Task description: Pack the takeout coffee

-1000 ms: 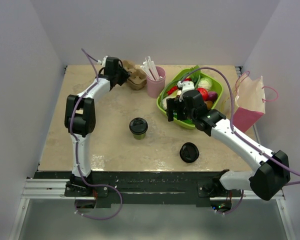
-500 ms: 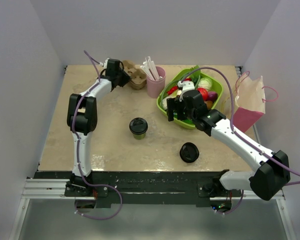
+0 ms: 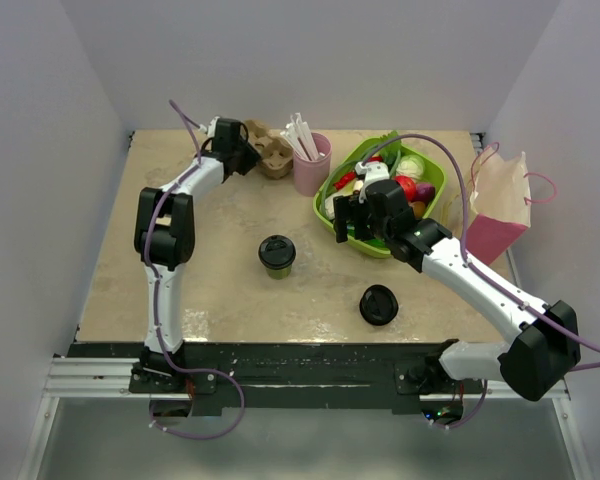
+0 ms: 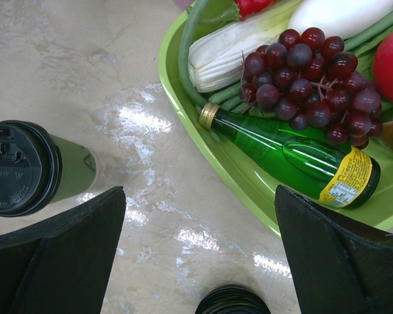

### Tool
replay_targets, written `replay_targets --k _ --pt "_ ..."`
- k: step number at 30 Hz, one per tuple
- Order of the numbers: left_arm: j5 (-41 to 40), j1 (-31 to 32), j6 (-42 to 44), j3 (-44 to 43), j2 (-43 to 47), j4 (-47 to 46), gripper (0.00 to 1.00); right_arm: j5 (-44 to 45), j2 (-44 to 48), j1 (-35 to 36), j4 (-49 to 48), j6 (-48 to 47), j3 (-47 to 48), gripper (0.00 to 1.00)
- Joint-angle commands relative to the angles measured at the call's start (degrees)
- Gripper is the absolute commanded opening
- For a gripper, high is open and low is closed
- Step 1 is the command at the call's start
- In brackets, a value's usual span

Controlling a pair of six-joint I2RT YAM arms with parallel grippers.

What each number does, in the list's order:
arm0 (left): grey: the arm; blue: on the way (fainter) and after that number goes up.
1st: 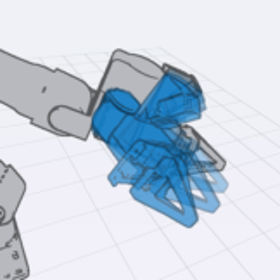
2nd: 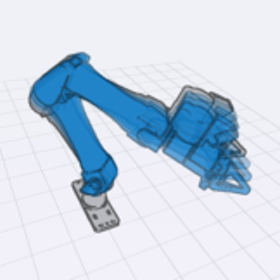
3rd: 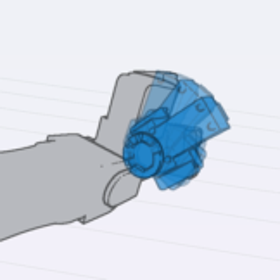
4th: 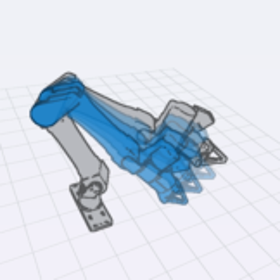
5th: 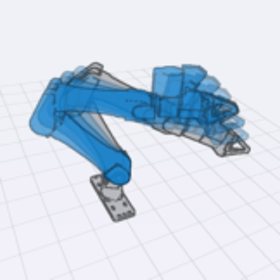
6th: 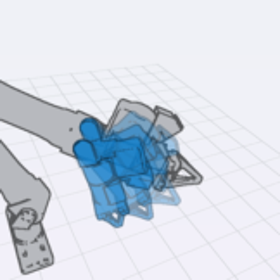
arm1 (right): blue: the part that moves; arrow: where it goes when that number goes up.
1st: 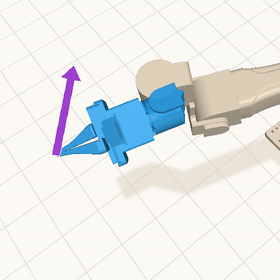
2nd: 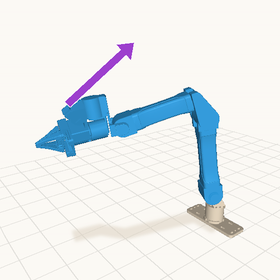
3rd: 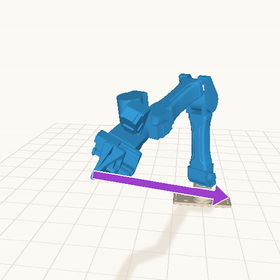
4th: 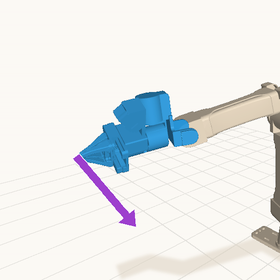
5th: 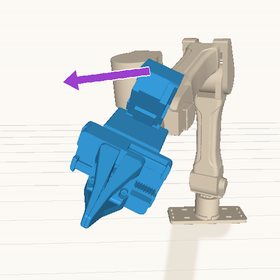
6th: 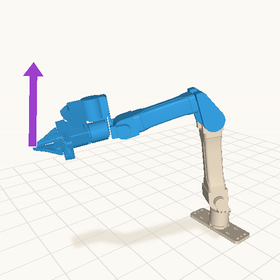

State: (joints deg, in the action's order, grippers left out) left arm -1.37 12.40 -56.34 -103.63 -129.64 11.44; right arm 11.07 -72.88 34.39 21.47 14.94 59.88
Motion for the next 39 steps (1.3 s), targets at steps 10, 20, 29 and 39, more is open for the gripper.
replay_targets --k 10,20,29,39 --pt "-3.29 0.87 7.82 -11.58 -1.66 6.13 0.31 2.73 0.2 -0.11 -0.56 -0.53 2.44 0.98" --pt "-3.2 0.87 8.52 -13.96 -3.6 7.89 0.3 3.26 0.9 -0.11 0.15 -0.35 2.53 0.98" --pt "-2.94 0.87 8.44 -13.7 -3.77 8.33 0.3 3.26 0.64 -0.11 0.15 -0.17 2.61 0.98" --pt "-4.26 0.87 8.52 -13.96 -3.86 9.39 0.31 3.08 0.9 -0.11 -0.03 0.0 2.35 0.98"
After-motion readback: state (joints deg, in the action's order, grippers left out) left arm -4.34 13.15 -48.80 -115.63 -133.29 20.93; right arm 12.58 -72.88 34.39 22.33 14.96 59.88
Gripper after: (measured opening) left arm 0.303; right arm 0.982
